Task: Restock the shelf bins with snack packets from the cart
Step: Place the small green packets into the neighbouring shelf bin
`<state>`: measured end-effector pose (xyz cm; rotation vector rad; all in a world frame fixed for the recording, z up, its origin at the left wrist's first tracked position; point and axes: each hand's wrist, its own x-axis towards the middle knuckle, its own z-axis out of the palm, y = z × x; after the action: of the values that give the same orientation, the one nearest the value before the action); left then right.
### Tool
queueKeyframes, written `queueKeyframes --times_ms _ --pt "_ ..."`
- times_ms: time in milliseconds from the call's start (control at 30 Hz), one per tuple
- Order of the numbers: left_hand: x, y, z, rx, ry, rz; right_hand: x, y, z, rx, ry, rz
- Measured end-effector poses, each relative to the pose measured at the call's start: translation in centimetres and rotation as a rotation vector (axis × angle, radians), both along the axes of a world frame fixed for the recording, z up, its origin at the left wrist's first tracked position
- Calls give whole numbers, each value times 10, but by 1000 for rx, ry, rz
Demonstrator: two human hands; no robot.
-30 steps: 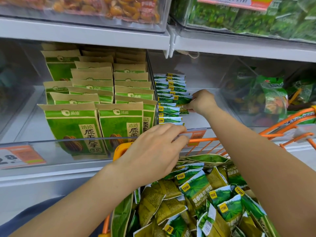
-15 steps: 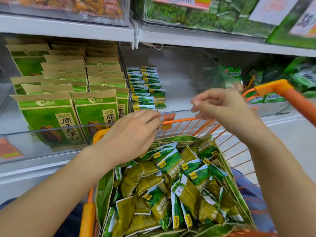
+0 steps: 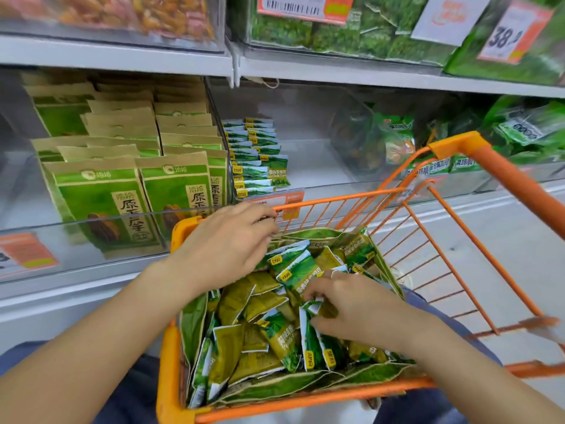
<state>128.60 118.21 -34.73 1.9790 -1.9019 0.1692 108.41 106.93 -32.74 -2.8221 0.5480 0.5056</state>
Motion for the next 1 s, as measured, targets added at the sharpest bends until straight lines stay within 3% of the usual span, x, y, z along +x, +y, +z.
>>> queueKeyframes --times_ms 133,233,333,500,600,700,833,1000 --pt "-8 4 4 -50 204 38 9 -15 7 196 -173 -219" --pt "-19 3 15 -39 657 132 12 -23 18 634 -487 -437" --pt "-26 3 27 70 1054 105 16 -18 26 864 -590 -511" --pt "-20 2 33 281 1267 76 28 -6 25 1108 -655 -649" --pt "-15 2 32 206 1469 136 34 -5 24 1354 -745 -872" --pt "-15 1 28 56 1656 133 34 -3 26 1392 -702 -827" --pt "-25 -2 27 25 1585 127 36 -2 29 1038 -806 -628" --pt "-27 -9 24 -149 1263 180 46 -14 35 890 -723 -510"
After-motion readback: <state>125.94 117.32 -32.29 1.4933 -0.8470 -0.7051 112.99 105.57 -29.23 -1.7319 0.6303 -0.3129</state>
